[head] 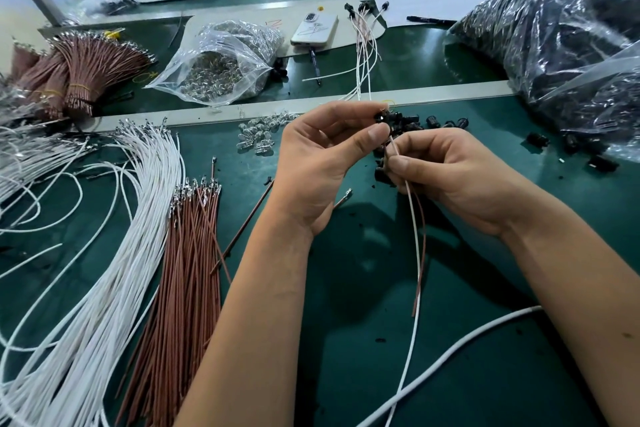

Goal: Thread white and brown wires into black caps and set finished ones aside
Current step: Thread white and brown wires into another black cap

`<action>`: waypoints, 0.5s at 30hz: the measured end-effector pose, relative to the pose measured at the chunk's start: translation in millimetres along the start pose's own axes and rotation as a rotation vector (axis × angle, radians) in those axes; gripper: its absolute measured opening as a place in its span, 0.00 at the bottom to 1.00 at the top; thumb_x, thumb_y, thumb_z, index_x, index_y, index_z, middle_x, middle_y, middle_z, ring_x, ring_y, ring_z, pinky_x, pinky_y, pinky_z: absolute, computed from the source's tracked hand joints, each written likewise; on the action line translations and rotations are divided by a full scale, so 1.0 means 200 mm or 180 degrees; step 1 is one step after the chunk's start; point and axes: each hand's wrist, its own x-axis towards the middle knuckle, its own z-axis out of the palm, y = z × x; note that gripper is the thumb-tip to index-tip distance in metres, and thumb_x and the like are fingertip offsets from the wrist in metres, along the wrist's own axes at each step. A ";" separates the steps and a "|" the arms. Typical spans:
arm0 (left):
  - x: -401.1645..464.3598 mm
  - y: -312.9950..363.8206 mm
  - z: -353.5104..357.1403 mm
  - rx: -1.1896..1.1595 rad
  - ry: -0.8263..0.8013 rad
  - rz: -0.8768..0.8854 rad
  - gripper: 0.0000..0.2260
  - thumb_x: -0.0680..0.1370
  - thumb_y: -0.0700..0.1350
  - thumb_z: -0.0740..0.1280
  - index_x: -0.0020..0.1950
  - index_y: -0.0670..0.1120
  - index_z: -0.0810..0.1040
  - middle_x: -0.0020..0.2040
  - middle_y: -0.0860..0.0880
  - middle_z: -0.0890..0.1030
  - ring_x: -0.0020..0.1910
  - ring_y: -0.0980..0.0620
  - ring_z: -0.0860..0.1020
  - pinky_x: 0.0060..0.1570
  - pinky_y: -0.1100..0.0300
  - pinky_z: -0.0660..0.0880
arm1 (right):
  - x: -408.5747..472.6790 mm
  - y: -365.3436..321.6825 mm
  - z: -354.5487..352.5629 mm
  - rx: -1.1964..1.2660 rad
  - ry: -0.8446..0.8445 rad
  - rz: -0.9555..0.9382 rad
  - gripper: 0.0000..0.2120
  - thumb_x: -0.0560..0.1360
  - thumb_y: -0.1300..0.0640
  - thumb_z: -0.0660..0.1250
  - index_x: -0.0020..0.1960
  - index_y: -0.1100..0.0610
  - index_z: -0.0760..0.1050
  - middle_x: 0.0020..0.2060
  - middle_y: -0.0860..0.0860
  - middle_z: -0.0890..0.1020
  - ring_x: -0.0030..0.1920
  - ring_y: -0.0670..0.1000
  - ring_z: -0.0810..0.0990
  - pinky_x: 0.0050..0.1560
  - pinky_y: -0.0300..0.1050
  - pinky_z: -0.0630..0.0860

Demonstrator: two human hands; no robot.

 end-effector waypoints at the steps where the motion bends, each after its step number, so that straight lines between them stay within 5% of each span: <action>1: 0.00 0.00 0.00 0.0006 -0.0033 0.0024 0.10 0.69 0.34 0.73 0.49 0.40 0.82 0.41 0.49 0.84 0.42 0.55 0.81 0.48 0.63 0.78 | 0.00 0.00 0.00 -0.0004 0.0021 -0.0019 0.06 0.74 0.57 0.70 0.47 0.60 0.78 0.36 0.51 0.78 0.37 0.44 0.75 0.42 0.36 0.72; 8: 0.00 -0.01 0.00 0.0239 -0.0216 0.0149 0.11 0.71 0.26 0.71 0.50 0.36 0.81 0.41 0.48 0.85 0.41 0.53 0.82 0.49 0.61 0.78 | 0.01 0.01 0.01 -0.0103 0.0487 -0.0494 0.09 0.72 0.58 0.75 0.49 0.60 0.80 0.44 0.58 0.82 0.45 0.49 0.81 0.50 0.39 0.79; 15: 0.00 0.00 0.01 0.0368 -0.0176 0.0144 0.14 0.70 0.26 0.73 0.53 0.35 0.81 0.42 0.48 0.84 0.41 0.54 0.82 0.47 0.62 0.79 | 0.01 0.00 0.02 -0.0148 0.0750 -0.0791 0.03 0.70 0.56 0.78 0.43 0.53 0.85 0.41 0.61 0.85 0.43 0.56 0.83 0.49 0.46 0.83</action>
